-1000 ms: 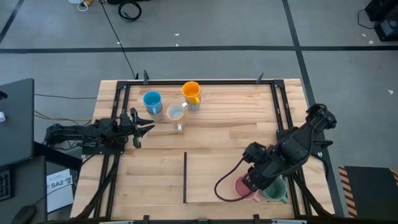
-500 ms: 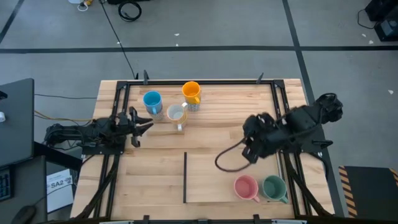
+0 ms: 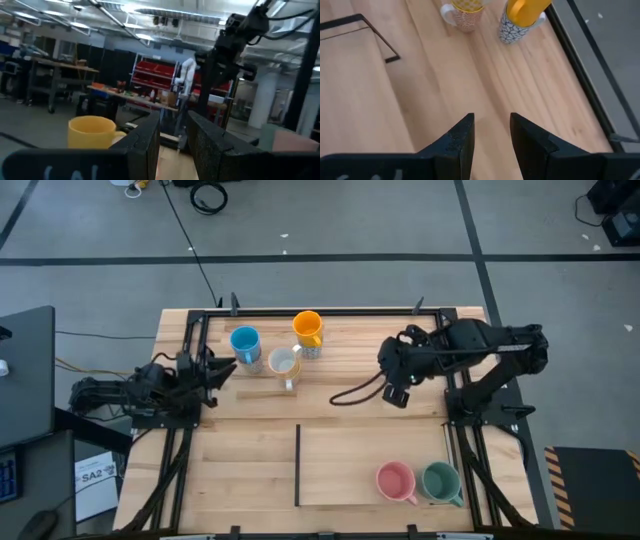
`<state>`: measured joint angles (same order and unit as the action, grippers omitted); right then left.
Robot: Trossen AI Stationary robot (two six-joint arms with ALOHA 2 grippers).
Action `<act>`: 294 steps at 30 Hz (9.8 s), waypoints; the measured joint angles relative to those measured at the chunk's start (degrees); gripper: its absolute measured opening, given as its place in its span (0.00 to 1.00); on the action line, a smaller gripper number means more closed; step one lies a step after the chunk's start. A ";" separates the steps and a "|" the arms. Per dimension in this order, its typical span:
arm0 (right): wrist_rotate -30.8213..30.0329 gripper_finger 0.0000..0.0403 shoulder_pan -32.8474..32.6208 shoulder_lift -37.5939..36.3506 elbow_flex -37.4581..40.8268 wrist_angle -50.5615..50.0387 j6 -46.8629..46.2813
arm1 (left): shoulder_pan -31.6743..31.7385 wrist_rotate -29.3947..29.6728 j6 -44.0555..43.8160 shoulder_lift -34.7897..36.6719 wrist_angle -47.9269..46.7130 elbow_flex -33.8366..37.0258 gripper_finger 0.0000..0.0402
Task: Place coffee mugs
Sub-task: Put the yellow mug on the shelf
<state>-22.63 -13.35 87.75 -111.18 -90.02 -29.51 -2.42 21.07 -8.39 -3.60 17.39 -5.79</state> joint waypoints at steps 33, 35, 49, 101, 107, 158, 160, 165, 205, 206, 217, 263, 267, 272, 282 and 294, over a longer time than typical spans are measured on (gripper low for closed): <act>-0.23 0.32 8.09 -0.36 0.07 0.35 16.82 | 29.15 -2.69 4.84 -62.68 -40.84 -69.22 0.49; 1.81 0.32 9.02 -0.36 0.07 0.35 17.68 | 31.87 -6.53 4.56 -66.23 -42.58 -72.38 0.49; 5.91 0.32 12.14 -0.34 0.07 0.35 20.41 | 40.90 -19.75 -0.40 -86.27 -46.78 -78.54 0.49; 12.35 0.32 12.38 -0.29 0.07 0.32 20.28 | 36.00 -23.68 -4.51 -96.97 -58.82 -78.61 0.33; 12.34 0.32 12.38 -0.29 0.07 0.33 20.28 | 36.00 -23.73 -4.51 -96.91 -58.76 -78.61 0.24; 5.90 0.32 12.31 -24.29 12.86 9.31 17.58 | 8.72 -23.90 -4.86 -95.18 -77.86 -114.87 0.07; 8.10 0.32 12.31 -26.36 17.29 12.86 17.63 | 4.91 -23.86 -6.48 -95.48 -77.74 -114.87 0.07; 11.38 0.32 12.31 -30.29 26.85 19.33 17.63 | -3.63 -22.04 -11.00 -96.47 -78.28 -114.18 0.07; 13.87 0.32 12.31 -31.66 37.75 28.11 19.12 | -16.20 -23.27 -21.06 -113.24 -72.19 -114.08 0.08; 13.87 0.32 12.31 -31.66 37.75 28.20 19.16 | -16.20 -23.50 -21.08 -113.34 -71.80 -114.08 0.08; 13.87 0.32 12.31 -31.66 37.75 28.28 19.18 | -16.20 -24.36 -20.95 -113.43 -71.25 -114.08 0.10; 13.83 0.32 12.31 -31.66 37.75 28.24 20.71 | -16.15 -22.20 -20.88 -113.46 -70.84 -114.08 0.10; 13.83 0.32 12.31 -31.66 37.75 28.23 20.72 | -16.13 -22.17 -20.88 -113.46 -70.84 -114.08 0.11; 13.83 0.32 12.31 -31.66 37.75 28.23 20.74 | -16.14 -22.34 -20.92 -113.46 -70.18 -114.08 0.18; 13.83 0.32 12.33 -31.66 37.75 28.22 21.25 | -16.13 -22.16 -20.47 -113.44 -67.78 -114.08 0.28; 13.83 0.32 12.33 -31.66 37.75 28.22 22.00 | -16.13 -22.15 -16.63 -113.45 -64.98 -114.08 0.29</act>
<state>-8.80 -1.02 56.10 -73.43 -61.80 -7.51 -18.55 -1.08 -25.02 -117.05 -47.59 -119.87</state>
